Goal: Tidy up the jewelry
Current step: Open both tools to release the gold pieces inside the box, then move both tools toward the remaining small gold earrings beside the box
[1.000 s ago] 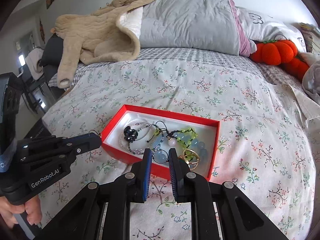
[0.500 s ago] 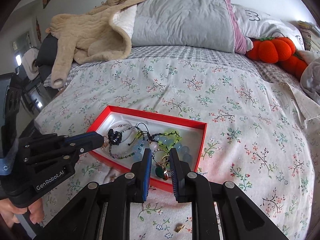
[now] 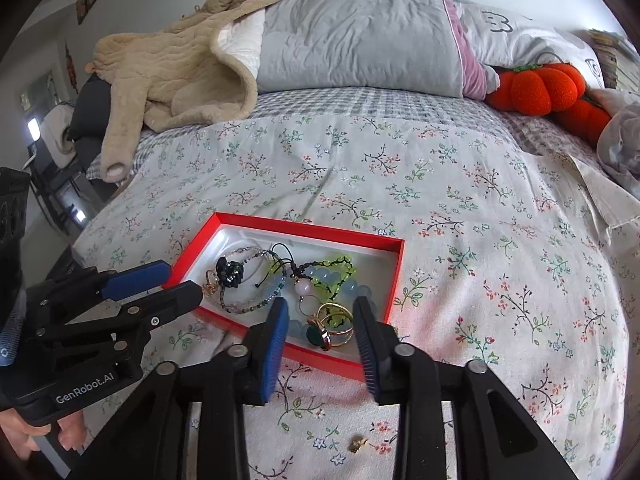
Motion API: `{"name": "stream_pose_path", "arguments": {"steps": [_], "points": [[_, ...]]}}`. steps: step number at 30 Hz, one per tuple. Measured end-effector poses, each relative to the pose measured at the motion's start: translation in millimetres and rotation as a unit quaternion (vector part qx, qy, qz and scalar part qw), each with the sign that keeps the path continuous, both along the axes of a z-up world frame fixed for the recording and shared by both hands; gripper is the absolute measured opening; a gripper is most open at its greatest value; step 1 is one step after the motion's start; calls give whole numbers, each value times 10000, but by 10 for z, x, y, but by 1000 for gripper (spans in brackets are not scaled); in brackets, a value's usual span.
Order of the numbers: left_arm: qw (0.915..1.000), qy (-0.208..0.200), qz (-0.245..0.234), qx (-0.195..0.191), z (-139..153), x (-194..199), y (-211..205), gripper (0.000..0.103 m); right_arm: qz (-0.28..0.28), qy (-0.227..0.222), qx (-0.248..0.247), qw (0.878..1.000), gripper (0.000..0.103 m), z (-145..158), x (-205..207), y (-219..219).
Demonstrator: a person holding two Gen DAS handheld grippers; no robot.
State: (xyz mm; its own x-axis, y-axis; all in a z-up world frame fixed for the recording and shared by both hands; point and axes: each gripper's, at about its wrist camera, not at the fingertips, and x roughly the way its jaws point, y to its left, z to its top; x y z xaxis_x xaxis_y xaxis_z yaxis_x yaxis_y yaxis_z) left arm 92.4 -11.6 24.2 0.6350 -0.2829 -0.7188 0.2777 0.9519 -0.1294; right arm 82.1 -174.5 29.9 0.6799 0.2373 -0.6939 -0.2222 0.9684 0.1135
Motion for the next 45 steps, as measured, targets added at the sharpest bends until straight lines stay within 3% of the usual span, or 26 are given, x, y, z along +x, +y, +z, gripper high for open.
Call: {"name": "stream_pose_path", "arguments": {"steps": [7, 12, 17, 28, 45], "points": [[9998, 163, 21, 59, -2, -125, 51, 68, -56, -130, 15, 9999, 64, 151, -186, -67], [9994, 318, 75, 140, -35, -223, 72, 81, -150, -73, 16, 9999, 72, 167, -313, -159], [9983, 542, 114, 160, -96, -300, 88, 82, -219, 50, 46, 9997, 80, 128, -438, -248], [9952, 871, 292, 333, -252, -412, 151, 82, -208, 651, -75, 9976, 81, -136, -608, -298], [9894, 1156, 115, 872, -553, -433, 111, 82, -165, 1356, -499, 9894, 81, -719, -609, -315]]}}
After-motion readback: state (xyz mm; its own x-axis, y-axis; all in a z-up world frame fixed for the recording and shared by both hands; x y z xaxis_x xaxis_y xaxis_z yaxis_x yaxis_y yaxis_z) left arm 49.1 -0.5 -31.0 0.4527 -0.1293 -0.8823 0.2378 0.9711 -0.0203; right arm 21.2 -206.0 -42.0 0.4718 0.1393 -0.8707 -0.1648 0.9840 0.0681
